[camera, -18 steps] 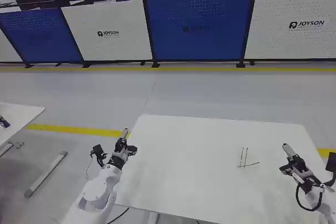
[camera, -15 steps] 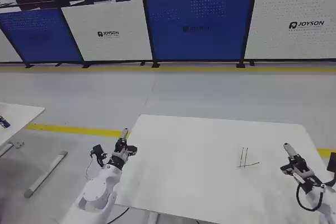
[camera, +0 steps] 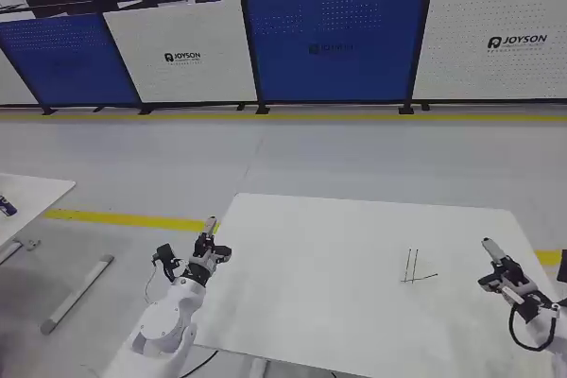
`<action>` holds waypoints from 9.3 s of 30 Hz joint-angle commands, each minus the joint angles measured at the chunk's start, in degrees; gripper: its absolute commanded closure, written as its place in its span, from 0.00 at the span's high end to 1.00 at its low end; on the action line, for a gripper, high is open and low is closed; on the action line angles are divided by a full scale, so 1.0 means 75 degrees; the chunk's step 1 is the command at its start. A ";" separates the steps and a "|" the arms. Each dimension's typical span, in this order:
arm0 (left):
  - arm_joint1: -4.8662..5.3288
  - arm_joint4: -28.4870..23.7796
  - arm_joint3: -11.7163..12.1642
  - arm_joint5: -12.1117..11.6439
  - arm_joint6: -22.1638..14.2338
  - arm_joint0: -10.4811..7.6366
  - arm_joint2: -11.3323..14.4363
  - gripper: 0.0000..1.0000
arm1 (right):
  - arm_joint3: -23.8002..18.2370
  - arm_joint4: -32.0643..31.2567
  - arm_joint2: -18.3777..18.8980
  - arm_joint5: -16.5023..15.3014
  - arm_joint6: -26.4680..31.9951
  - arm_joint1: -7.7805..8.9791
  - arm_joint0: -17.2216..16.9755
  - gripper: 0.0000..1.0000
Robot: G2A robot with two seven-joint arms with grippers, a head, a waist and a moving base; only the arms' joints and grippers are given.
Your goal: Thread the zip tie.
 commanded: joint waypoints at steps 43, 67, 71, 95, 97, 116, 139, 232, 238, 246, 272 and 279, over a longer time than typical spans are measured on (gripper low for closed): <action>0.0000 0.0000 0.0000 0.0000 0.0000 0.0000 0.0000 1.00 | 0.3877 -0.2598 -0.2834 -0.0672 0.4231 0.0120 0.4077 1.00; 0.0000 0.0000 0.0000 0.0000 0.0000 0.0000 0.0000 1.00 | 0.4538 -0.2458 -0.3103 -0.0574 0.4521 0.0107 0.4485 1.00; 0.0000 0.0000 0.0000 0.0000 0.0000 0.0000 0.0000 1.00 | 0.4700 -0.2522 -0.3222 -0.0481 0.4639 0.0089 0.4623 1.00; 0.0000 0.0000 0.0000 0.0000 0.0000 0.0000 0.0000 1.00 | 0.5774 -0.2674 -0.3984 -0.0009 0.4866 -0.0108 0.5517 1.00; 0.0000 0.0000 0.0000 0.0000 0.0000 0.0000 0.0000 1.00 | 0.5774 -0.2674 -0.3984 -0.0009 0.4866 -0.0108 0.5517 1.00; 0.0000 0.0000 0.0000 0.0000 0.0000 0.0000 0.0000 1.00 | 0.5634 -0.3085 -0.4038 0.0472 0.4739 -0.0015 0.5506 0.36; 0.0000 0.0000 0.0000 0.0000 0.0000 0.0000 0.0000 1.00 | 0.6217 -0.3539 -0.4918 0.0693 0.5024 -0.0195 0.6162 0.29; 0.0000 0.0000 0.0000 0.0000 0.0000 0.0000 0.0000 1.00 | 0.2364 -0.2204 -0.2348 -0.1924 0.4140 0.0446 0.3379 0.00; 0.0000 0.0000 0.0000 0.0000 0.0000 0.0000 0.0000 1.00 | 0.2256 -0.2373 -0.2605 -0.1988 0.4189 0.0442 0.3380 0.00; 0.0000 0.0000 0.0000 0.0000 0.0000 0.0000 0.0000 1.00 | 0.2256 -0.2373 -0.2605 -0.1988 0.4189 0.0442 0.3380 0.00; 0.0000 0.0000 0.0000 0.0000 0.0000 0.0000 0.0000 1.00 | 0.2785 -0.2242 -0.4306 -0.4210 0.3092 0.0082 0.4188 0.00; 0.0000 0.0000 0.0000 0.0000 0.0000 0.0000 0.0000 1.00 | 0.2785 -0.2242 -0.4306 -0.4210 0.3092 0.0082 0.4188 0.00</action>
